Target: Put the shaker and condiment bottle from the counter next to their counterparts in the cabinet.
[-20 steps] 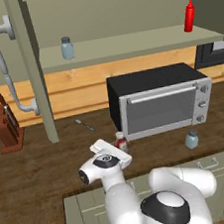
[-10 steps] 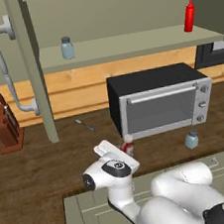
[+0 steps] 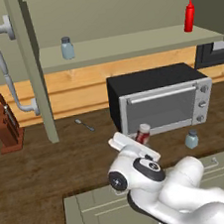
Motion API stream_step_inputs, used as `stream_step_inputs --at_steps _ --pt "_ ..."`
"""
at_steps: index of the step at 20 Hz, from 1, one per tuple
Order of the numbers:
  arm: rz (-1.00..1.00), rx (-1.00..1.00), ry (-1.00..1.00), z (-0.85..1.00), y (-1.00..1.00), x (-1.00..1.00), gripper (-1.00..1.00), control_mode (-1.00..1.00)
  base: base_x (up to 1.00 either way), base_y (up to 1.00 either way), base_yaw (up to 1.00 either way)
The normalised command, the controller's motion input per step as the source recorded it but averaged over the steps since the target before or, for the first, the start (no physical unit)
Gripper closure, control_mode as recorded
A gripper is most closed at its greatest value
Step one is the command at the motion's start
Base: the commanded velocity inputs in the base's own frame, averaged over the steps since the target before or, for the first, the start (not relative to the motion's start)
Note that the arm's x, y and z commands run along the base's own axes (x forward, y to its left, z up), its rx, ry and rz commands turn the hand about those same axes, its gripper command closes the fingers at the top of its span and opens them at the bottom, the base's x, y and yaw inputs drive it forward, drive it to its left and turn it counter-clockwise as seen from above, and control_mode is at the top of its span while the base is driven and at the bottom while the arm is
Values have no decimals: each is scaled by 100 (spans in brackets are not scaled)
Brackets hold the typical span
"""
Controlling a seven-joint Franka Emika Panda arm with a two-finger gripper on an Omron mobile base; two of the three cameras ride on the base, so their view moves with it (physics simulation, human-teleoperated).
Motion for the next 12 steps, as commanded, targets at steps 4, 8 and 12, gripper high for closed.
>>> stream_step_inputs --at_steps 4,8,12 --pt "0 0 8 98 -13 -46 100 -100 0 0 0" --pt "0 0 15 100 -9 -28 100 -100 0 0 0" --pt "0 0 11 100 -9 -44 100 -100 0 0 0"
